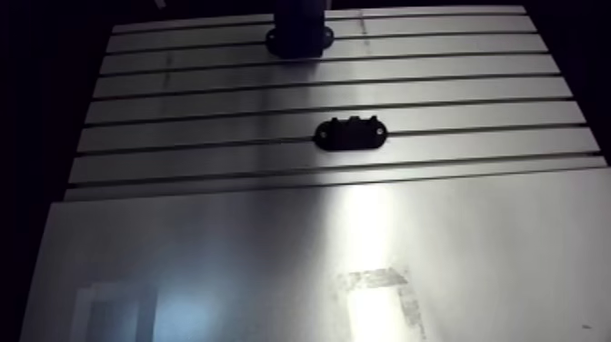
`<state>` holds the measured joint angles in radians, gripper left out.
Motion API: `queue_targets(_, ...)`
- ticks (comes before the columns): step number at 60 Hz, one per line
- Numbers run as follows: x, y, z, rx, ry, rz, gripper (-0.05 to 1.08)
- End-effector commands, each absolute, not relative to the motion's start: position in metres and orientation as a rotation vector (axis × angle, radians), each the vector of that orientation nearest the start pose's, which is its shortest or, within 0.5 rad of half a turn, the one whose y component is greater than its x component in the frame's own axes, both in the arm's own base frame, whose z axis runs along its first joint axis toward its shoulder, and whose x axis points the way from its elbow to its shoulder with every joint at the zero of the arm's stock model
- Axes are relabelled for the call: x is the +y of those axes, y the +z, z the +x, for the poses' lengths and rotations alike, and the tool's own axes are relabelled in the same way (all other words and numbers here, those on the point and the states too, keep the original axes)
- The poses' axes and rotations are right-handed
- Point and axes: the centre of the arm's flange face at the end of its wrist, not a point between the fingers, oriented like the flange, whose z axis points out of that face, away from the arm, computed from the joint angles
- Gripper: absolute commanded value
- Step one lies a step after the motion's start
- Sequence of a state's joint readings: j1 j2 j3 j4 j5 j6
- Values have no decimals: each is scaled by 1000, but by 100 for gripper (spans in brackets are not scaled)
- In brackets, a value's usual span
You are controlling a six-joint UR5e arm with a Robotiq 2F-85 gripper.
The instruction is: Pick up the M10 bolt and insert it into the hole until fully seated.
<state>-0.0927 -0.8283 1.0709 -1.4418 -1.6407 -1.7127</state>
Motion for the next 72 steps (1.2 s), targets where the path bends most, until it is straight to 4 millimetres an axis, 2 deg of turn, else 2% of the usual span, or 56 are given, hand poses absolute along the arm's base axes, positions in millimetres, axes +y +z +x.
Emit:
queue_targets(1, -59, 250, -734, 2769, 39, -85, 108)
queue_targets(29, -56, 251, -734, 2770, 38, -79, 108)
queue_targets(72, -52, 241, -732, 2774, 37, -74, 106)
